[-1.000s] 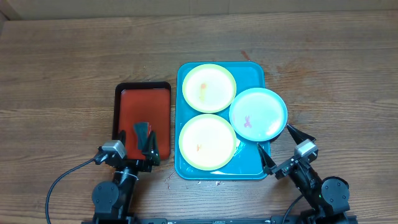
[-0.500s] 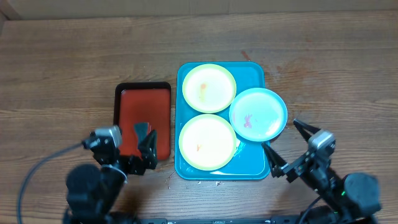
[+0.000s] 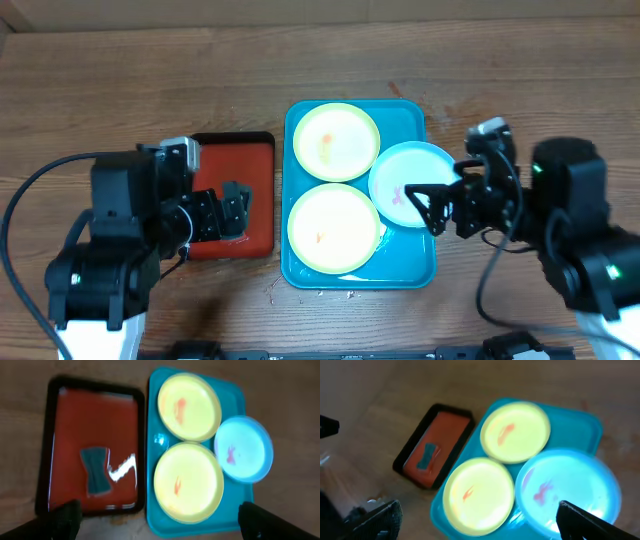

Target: Clean dirty plates on tray and stack at the side

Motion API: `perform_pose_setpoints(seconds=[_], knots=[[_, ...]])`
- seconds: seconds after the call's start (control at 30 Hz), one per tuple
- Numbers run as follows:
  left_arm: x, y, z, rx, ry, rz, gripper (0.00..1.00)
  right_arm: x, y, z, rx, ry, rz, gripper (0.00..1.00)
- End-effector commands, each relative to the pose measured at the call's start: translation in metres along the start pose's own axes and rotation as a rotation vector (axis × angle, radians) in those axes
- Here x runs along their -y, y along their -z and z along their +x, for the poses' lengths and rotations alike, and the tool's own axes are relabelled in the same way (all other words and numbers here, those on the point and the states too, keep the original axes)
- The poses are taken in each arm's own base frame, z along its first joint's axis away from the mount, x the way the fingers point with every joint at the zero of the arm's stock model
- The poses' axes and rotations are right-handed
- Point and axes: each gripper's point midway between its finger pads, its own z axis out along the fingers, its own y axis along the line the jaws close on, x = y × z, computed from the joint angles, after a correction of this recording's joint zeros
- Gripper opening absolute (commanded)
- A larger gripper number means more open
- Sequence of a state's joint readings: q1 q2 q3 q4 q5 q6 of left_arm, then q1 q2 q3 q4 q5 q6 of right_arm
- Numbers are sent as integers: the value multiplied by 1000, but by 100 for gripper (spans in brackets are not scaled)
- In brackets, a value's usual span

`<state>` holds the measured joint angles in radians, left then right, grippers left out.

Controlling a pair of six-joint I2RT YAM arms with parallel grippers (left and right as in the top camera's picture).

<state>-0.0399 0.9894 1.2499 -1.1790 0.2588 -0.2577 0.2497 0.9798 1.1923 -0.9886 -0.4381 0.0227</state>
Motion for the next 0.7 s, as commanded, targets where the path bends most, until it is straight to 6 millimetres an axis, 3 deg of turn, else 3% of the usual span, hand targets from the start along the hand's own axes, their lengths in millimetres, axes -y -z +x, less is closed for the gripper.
perform_pose_setpoints(seconds=[0.0, 0.03, 0.17, 0.33, 0.43, 0.53, 0.67], knots=[[2, -5, 4, -52, -10, 6, 100, 4, -26, 19, -139, -170, -30, 95], [1, -7, 5, -69, -5, 2, 100, 8, -36, 29, -194, -221, -22, 89], [-2, -17, 6, -108, 6, -8, 100, 19, -83, 73, -399, -383, 33, 86], [-4, -22, 8, -135, 13, -15, 100, 59, -128, 129, -600, -284, 314, 78], [-4, -23, 8, -135, 13, -16, 100, 60, -153, 154, -697, -239, 334, 73], [-7, -23, 8, -132, 13, -31, 100, 63, -168, 176, -779, -235, 348, 61], [-12, -23, 6, -125, 11, -60, 100, 65, -186, 191, -811, -255, 322, 53]])
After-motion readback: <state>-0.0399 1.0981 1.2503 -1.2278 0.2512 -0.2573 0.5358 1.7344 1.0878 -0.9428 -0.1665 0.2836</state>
